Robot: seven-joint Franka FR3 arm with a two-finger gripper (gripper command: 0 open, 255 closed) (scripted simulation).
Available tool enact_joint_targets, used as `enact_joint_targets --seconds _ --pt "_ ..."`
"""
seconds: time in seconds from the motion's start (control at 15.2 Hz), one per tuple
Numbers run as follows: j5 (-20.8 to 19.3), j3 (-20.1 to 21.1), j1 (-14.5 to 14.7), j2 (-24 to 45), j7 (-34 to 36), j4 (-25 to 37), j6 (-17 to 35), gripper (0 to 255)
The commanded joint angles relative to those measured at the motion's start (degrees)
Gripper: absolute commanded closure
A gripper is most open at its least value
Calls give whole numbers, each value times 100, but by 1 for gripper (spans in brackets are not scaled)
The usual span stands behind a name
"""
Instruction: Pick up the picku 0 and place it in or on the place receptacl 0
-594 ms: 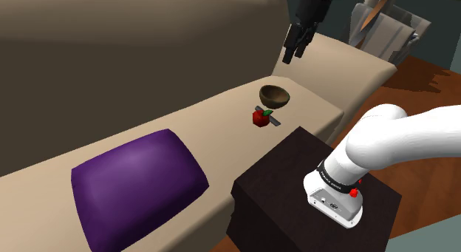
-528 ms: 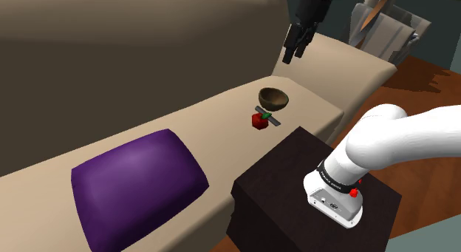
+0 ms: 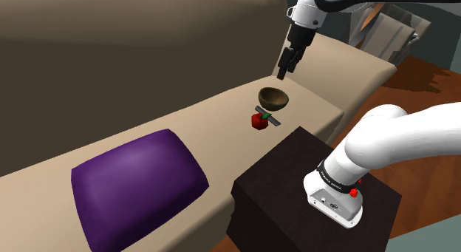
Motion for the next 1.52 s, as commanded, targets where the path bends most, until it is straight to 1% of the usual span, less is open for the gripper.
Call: enact_joint_targets --seconds 0.0,0.46,0.86,1.06,1.19,1.45 --pt "-87 -136 -50 177 -207 -201 389 0" --pt "-309 -627 -196 1134 -913 -670 1826 0" --pt "-286 -1075 -224 2347 -1602 -710 3084 0" --pt "-115 -1292 -191 3055 -2027 -599 3671 0" --pt "90 -1417 -160 3554 -2363 -476 4030 0" --pt "743 -1538 -162 4593 -3177 -113 4631 0"
